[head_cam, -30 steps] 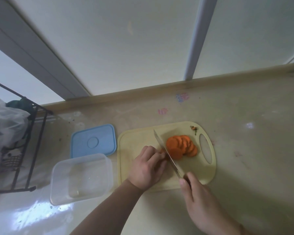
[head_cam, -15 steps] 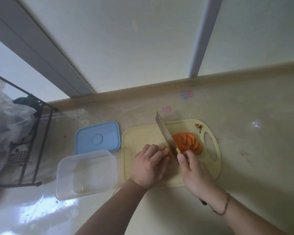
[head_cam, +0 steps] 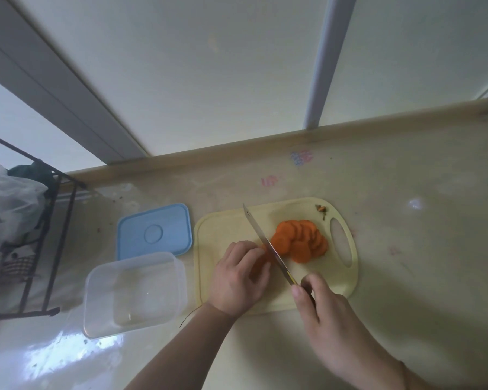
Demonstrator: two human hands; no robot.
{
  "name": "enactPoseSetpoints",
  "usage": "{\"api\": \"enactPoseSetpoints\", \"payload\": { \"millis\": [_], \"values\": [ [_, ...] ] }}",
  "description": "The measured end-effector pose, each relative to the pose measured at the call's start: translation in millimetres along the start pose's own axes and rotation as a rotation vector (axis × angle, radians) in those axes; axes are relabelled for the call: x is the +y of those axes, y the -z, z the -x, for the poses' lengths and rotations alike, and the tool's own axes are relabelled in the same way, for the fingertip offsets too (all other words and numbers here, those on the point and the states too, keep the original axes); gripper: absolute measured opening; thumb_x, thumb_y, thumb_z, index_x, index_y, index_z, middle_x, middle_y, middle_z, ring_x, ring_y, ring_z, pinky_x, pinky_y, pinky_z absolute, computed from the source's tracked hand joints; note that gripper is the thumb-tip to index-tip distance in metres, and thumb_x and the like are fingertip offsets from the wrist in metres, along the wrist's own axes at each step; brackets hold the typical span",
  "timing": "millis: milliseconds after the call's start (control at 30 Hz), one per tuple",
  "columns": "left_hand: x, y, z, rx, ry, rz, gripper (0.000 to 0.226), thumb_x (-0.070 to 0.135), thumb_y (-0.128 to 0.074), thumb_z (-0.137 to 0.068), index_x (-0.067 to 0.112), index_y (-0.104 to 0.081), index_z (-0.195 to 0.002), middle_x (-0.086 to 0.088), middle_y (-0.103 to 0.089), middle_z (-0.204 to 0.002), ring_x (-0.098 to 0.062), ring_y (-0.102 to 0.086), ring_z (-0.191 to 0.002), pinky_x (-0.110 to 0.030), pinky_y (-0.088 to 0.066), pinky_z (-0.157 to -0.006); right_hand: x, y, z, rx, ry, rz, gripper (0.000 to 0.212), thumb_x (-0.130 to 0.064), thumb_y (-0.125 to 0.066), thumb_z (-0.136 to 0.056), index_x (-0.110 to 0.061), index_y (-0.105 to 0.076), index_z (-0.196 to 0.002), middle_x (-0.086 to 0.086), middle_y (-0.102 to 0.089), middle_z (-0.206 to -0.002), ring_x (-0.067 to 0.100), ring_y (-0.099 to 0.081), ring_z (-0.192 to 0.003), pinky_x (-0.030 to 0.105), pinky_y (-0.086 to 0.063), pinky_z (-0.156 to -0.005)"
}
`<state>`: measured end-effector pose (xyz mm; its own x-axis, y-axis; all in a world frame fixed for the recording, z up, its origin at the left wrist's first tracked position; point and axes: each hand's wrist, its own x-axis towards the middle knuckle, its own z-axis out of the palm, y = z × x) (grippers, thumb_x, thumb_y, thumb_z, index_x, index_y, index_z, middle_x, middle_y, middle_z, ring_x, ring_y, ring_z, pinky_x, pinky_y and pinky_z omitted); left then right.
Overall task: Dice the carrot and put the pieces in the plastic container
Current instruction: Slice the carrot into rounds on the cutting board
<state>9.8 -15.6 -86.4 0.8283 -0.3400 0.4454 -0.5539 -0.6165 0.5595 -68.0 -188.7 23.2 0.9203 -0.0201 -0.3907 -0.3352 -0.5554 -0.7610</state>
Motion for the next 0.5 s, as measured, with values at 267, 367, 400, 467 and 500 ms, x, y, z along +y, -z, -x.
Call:
{"api": "enactPoseSetpoints", "payload": {
  "millis": [267, 367, 400, 467, 500],
  "values": [
    [-2, -3, 0, -0.007, -0.041, 0.014, 0.020, 0.007, -0.079, -0.080, 0.011, -0.065, -0.093, -0.006, -0.060, -0.088, -0.027, -0.058, -0.077, -0.037, -0.050, -0.062, 0, -4, -1, -0.025, -0.005, 0.042, 0.030, -0.051, -0.026, -0.095, -0.024, -0.034, -0.084, 0.001, -0.045, -0.058, 0.013, -0.047, -0.057, 0.033, -0.035, -0.058],
    [-1, -5, 0, -0.013, -0.053, 0.011, 0.026, 0.007, -0.078, -0.081, 0.015, -0.059, -0.095, -0.006, -0.057, -0.084, -0.027, -0.054, -0.073, -0.037, -0.048, -0.059, -2, -11, -12, -0.020, -0.001, 0.070, 0.027, -0.046, -0.027, -0.100, -0.026, -0.034, -0.083, -0.001, -0.047, -0.060, 0.014, -0.046, -0.057, 0.036, -0.032, -0.060],
    [-1, -5, 0, -0.010, -0.056, 0.012, 0.027, 0.007, -0.078, -0.081, 0.016, -0.058, -0.096, -0.006, -0.056, -0.084, -0.028, -0.054, -0.073, -0.037, -0.048, -0.059, -3, -13, -19, -0.017, -0.004, 0.079, 0.027, -0.045, -0.027, -0.100, -0.026, -0.034, -0.083, -0.002, -0.048, -0.061, 0.014, -0.045, -0.057, 0.037, -0.032, -0.060],
    [-3, -5, -1, -0.010, -0.073, 0.010, 0.027, 0.006, -0.078, -0.081, 0.015, -0.058, -0.097, -0.007, -0.056, -0.083, -0.028, -0.053, -0.072, -0.038, -0.047, -0.059, -6, -19, -32, -0.013, -0.008, 0.089, 0.025, -0.045, -0.027, -0.101, -0.027, -0.034, -0.084, -0.004, -0.050, -0.065, 0.012, -0.045, -0.057, 0.037, -0.033, -0.060],
    [-4, -5, -1, -0.017, -0.082, 0.014, 0.026, 0.006, -0.078, -0.082, 0.014, -0.059, -0.098, -0.007, -0.056, -0.084, -0.028, -0.053, -0.072, -0.039, -0.047, -0.059, -8, -21, -38, -0.010, -0.008, 0.093, 0.024, -0.045, -0.027, -0.101, -0.028, -0.034, -0.085, -0.004, -0.051, -0.067, 0.011, -0.045, -0.057, 0.036, -0.033, -0.060]
  ]
}}
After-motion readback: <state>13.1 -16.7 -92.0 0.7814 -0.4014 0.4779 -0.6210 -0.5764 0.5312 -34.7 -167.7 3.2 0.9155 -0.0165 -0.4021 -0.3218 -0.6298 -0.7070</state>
